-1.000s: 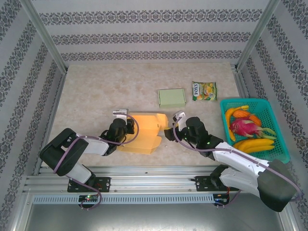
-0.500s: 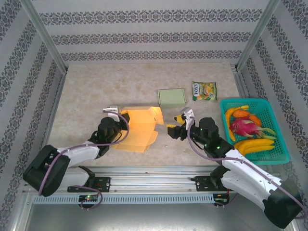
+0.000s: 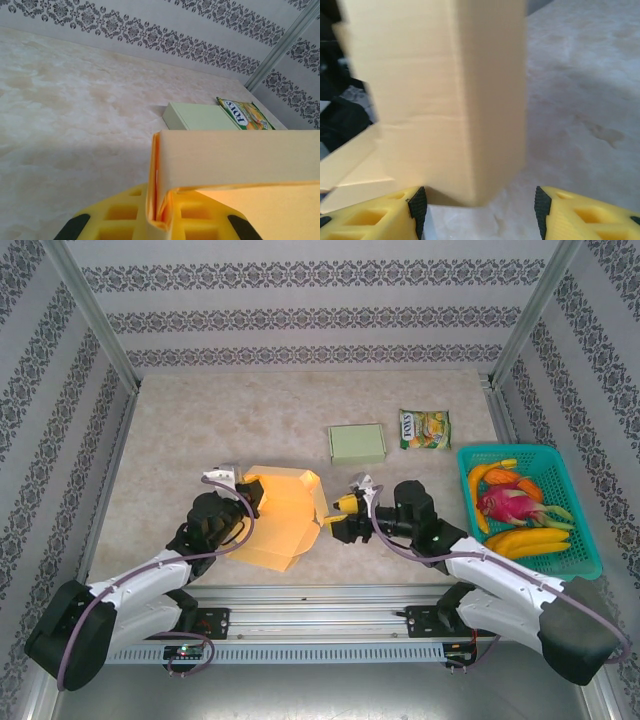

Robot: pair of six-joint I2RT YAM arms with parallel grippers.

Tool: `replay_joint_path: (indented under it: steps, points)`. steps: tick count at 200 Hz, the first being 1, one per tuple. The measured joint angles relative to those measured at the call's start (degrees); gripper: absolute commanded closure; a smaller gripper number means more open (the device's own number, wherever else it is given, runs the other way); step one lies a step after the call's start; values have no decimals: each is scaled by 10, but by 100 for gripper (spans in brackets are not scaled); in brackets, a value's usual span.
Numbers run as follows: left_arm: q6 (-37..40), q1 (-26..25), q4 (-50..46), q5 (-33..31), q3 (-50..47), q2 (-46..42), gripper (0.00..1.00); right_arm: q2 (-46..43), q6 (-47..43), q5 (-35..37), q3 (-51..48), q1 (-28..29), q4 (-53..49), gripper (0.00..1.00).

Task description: Fold the paper box

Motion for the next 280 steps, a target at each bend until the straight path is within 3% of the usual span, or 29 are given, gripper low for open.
replay_joint_path:
  steps: [40,122,196,280]
  points:
    - [0,0,-2,-1,0,10,100,18,-5,4,26,18,1,40]
    - [3,-5,-6,-5,1,44,100,90,-42,58,76,34,-24,52]
    - [4,-29,-21,-81,28,88,100,175,-61,217,127,63,-45,56]
    - [-10,-86,-109,-222,75,118,100,298,-88,430,187,109,-45,72]
